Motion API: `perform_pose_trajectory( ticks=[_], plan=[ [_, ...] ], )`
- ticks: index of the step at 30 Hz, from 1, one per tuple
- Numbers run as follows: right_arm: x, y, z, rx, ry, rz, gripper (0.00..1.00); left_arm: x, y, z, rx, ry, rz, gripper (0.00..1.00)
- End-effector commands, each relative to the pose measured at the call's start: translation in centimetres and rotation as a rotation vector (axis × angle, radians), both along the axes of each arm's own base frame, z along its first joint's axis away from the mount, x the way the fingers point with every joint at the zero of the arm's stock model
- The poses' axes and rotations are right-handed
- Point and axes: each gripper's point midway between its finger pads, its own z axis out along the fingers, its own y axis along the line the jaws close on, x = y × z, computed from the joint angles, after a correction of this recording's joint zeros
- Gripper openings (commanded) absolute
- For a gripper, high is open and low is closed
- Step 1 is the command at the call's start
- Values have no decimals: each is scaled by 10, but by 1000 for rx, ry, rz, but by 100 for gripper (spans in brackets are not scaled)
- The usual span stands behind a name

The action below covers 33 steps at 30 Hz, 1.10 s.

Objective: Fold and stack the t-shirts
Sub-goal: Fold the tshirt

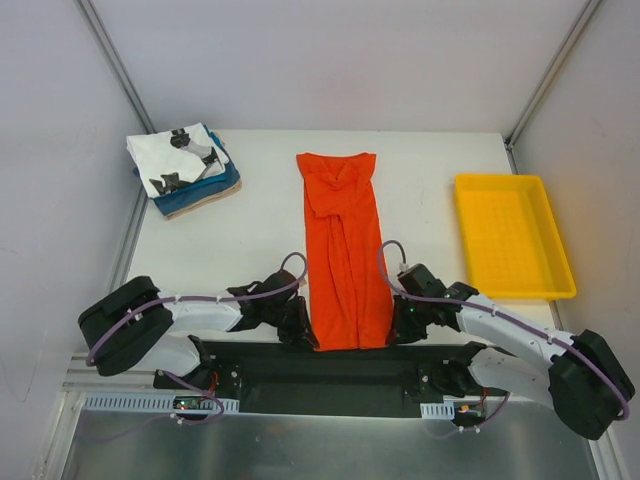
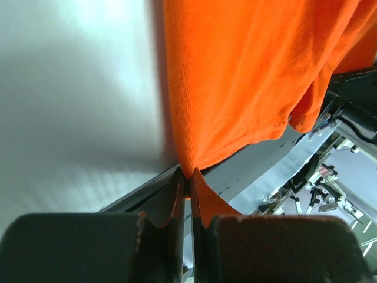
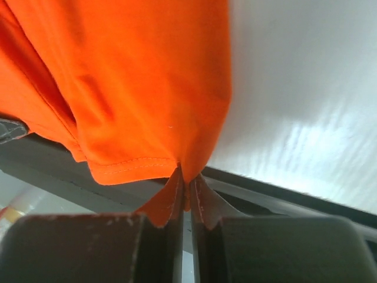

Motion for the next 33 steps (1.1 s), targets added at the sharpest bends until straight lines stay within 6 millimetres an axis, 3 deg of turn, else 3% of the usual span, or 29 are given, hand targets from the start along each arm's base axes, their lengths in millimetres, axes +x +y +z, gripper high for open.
perform_pose_trajectory(
  ticks=[1,5,8,9,11,13,16,23,30,33],
  plan=[
    [-7,19,12,27,-61,-13,0,-13,16,-1,-5,-16,18,0],
    [-11,32,31,41,-136,4,1,-9,25,16,-40,-98,51,0],
    [0,30,44,5,-201,8,1,-4,34,31,-40,-168,77,0],
    [15,29,55,-22,-268,-13,1,4,37,34,-30,-210,107,0],
    [26,22,62,-101,-305,-13,1,14,38,48,-46,-278,134,0],
    [47,28,84,-118,-398,-1,1,31,38,61,-47,-350,180,3],
    [68,33,98,-170,-466,31,1,58,35,82,-35,-434,208,4],
    [131,35,147,-237,-639,-54,1,120,38,100,26,-441,229,0],
    [179,34,155,-253,-635,-57,0,176,30,123,47,-515,237,0],
    [201,38,163,-246,-652,-57,1,198,31,123,67,-521,250,0]
  ],
)
